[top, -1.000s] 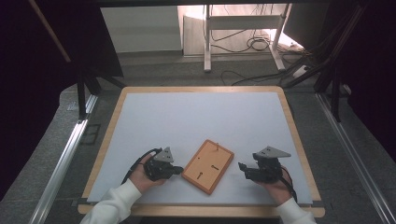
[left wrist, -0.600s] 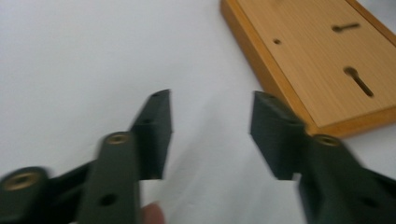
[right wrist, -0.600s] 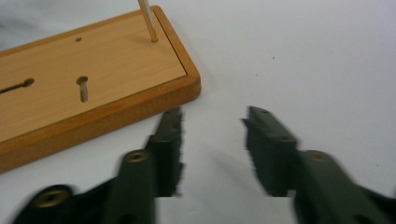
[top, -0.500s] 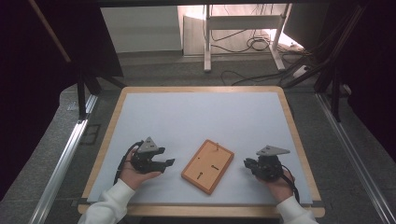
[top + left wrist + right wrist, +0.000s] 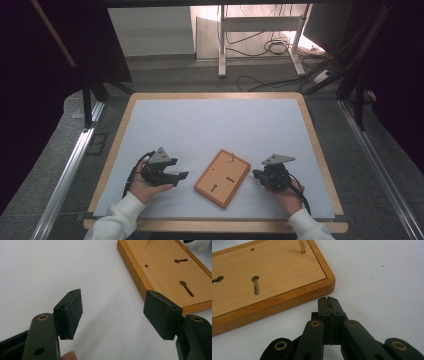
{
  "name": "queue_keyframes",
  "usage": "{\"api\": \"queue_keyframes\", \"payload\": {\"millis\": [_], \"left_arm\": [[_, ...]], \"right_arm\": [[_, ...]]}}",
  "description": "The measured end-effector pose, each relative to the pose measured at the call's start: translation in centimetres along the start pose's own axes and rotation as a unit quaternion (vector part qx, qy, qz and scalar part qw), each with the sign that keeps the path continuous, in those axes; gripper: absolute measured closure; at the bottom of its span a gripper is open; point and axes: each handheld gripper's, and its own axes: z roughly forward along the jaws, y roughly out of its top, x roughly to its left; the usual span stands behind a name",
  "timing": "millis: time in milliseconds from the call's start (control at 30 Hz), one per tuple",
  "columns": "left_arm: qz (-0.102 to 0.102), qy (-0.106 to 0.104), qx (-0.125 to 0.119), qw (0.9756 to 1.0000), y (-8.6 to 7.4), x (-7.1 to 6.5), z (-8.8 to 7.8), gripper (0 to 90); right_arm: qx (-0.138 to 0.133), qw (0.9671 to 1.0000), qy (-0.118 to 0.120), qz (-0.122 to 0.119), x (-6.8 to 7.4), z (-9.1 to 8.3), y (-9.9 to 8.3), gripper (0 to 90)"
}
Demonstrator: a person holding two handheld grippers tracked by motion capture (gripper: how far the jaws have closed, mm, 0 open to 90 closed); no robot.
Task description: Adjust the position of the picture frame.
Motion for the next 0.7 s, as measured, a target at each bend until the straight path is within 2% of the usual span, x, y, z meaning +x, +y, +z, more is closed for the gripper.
{"api": "queue_keyframes", "payload": {"millis": [167,200,333,467,567,633,700], "left_arm": [[-0.001,0.001,0.000,1.0000,0.0,0.1,0.0,30.4],[-0.003,0.003,-0.001,1.0000,0.0,0.1,-0.1,30.3],[-0.007,0.005,0.000,1.0000,0.0,0.3,0.0,30.0],[-0.006,0.002,0.006,1.0000,-0.1,0.3,0.2,29.6],[-0.004,0.001,0.007,1.0000,-0.1,0.3,0.1,29.5],[-0.006,0.002,0.005,1.0000,-0.1,0.3,0.1,29.5],[-0.006,0.002,0.006,1.0000,-0.1,0.4,0.2,29.5]], "right_arm": [[0.001,1.0000,-0.001,-0.002,0.4,0.8,0.5,90.0],[-0.001,1.0000,-0.009,-0.001,0.5,1.0,0.6,90.0],[-0.007,0.9999,-0.006,0.007,0.3,1.0,0.9,90.0],[-0.013,0.9998,-0.014,0.007,0.2,1.2,1.5,90.0],[0.003,0.9997,-0.023,0.009,0.0,1.3,1.3,90.0],[0.001,0.9997,-0.021,0.012,-0.2,1.3,1.3,90.0],[-0.001,0.9995,-0.030,0.014,-0.2,1.5,1.4,90.0]]}}
